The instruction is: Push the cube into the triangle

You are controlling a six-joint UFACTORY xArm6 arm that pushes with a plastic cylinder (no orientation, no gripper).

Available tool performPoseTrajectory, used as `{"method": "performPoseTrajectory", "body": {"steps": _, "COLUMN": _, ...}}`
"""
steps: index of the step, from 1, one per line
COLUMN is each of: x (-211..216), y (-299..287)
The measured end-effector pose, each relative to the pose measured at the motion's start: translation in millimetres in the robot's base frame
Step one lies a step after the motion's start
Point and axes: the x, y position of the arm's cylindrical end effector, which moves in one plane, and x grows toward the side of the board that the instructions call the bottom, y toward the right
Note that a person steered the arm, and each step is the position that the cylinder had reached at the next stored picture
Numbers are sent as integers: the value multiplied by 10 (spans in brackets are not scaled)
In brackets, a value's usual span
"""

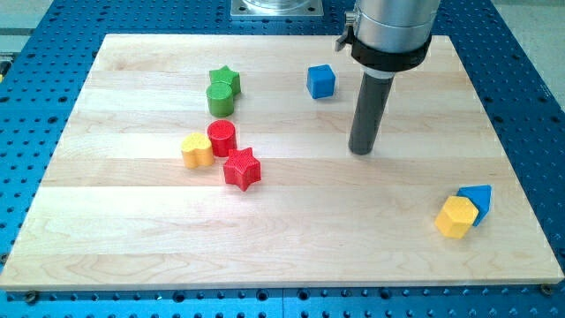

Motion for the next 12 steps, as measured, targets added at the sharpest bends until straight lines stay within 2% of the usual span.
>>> {"method": "performPoseTrajectory", "body": {"steps": 1, "x": 12, "y": 228}}
{"method": "performPoseTrajectory", "body": {"steps": 2, "x": -640, "y": 513}}
{"method": "performPoseTrajectory", "body": {"steps": 3, "x": -1477, "y": 1071}}
{"method": "performPoseTrajectory", "body": {"steps": 4, "x": -2061, "y": 267}}
{"method": "performPoseTrajectory", "body": {"steps": 5, "x": -2211, "y": -508}}
{"method": "performPoseTrajectory", "body": {"steps": 6, "x": -1972, "y": -686}}
{"method": "performPoseTrajectory", "body": {"steps": 7, "x": -1504, "y": -752}}
{"method": "performPoseTrajectory", "body": {"steps": 9, "x": -642, "y": -520}}
{"method": "performPoseTrajectory", "body": {"steps": 11, "x": -1552, "y": 27}}
{"method": "performPoseTrajectory", "body": {"steps": 12, "x": -1718, "y": 247}}
